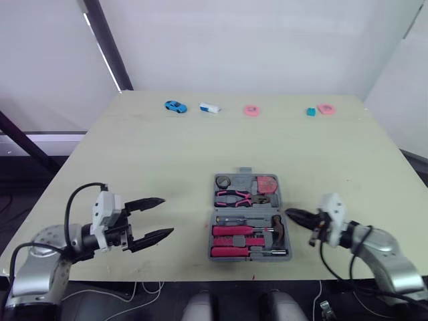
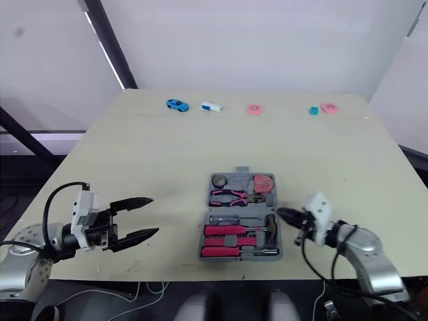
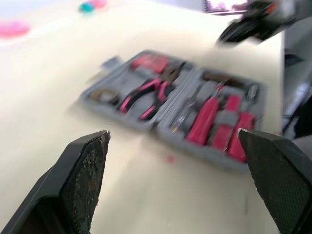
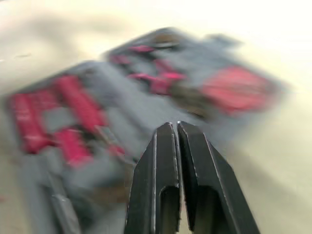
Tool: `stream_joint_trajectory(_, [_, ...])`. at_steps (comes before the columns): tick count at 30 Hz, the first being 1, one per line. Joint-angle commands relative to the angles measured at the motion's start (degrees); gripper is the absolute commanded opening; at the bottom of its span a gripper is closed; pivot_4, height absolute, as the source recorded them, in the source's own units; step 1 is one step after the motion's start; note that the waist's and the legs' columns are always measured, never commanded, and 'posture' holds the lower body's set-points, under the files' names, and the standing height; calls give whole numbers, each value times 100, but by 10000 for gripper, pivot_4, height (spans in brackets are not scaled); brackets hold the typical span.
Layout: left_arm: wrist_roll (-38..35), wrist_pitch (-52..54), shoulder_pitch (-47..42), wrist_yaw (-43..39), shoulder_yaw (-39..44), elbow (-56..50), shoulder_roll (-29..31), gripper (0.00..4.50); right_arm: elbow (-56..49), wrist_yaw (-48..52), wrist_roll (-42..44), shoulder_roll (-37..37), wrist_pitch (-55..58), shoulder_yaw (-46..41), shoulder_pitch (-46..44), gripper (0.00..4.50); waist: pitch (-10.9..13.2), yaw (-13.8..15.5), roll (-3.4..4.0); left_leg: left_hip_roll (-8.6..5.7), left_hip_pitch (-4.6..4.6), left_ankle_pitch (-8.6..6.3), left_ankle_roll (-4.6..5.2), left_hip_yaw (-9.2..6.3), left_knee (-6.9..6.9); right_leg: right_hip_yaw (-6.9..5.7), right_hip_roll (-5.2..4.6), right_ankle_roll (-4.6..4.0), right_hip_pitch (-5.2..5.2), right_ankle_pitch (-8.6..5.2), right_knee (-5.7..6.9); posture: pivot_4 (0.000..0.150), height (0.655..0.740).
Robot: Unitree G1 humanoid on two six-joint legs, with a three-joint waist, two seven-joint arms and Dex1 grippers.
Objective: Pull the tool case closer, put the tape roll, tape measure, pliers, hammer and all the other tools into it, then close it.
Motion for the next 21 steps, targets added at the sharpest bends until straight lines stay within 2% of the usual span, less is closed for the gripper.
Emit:
stream_joint_trajectory(1, [10, -183, 167, 234, 527, 329, -6, 45000, -74, 264, 456, -208, -397, -904, 528, 19487, 0, 10, 0, 0, 1, 0, 0, 2, 0, -3, 1, -2, 1, -1, 2, 1500, 7400])
stream_joint_trajectory(6, [-98, -208, 742, 320, 1249, 680, 12, 45000, 13, 526, 841, -316, -613, -1818, 1450, 43778, 0, 7, 0, 6, 6, 0, 0, 0, 0, -2, 2, -11, 2, -7, 3, 1500, 7400])
stream_joint_trajectory(10, [36, -419, 1070, 216, 1559, 1065, 60, 45000, 101, 607, 1184, -272, -585, -2569, 2167, 44524, -2, 16, -1, 20, 9, 0, 0, -2, 0, 10, -8, -16, 2, -11, -1, 1500, 7400])
stream_joint_trajectory(14, [81, -533, 1101, 63, 1564, 1321, 114, 45000, 122, 562, 1180, -272, -488, -2778, 2623, 44524, -11, 35, -12, 27, 10, -1, -1, 0, 0, 12, -11, -6, 1, -20, -4, 1500, 7400])
stream_joint_trajectory(17, [43, -429, 996, 42, 1434, 1225, 89, 45000, 142, 529, 1079, -293, -497, -2709, 2634, 44524, -16, 28, -15, 33, 12, -1, -2, 1, 0, 11, -13, -8, 0, -20, -4, 1500, 7400])
stream_joint_trajectory(21, [151, -404, 617, 69, 1064, 1033, 29, 45000, 270, 287, 642, -480, -299, -2223, 2162, 44524, -17, 9, -13, 35, 14, -1, -2, 3, 0, 13, -15, -19, 0, -13, -3, 1500, 7400])
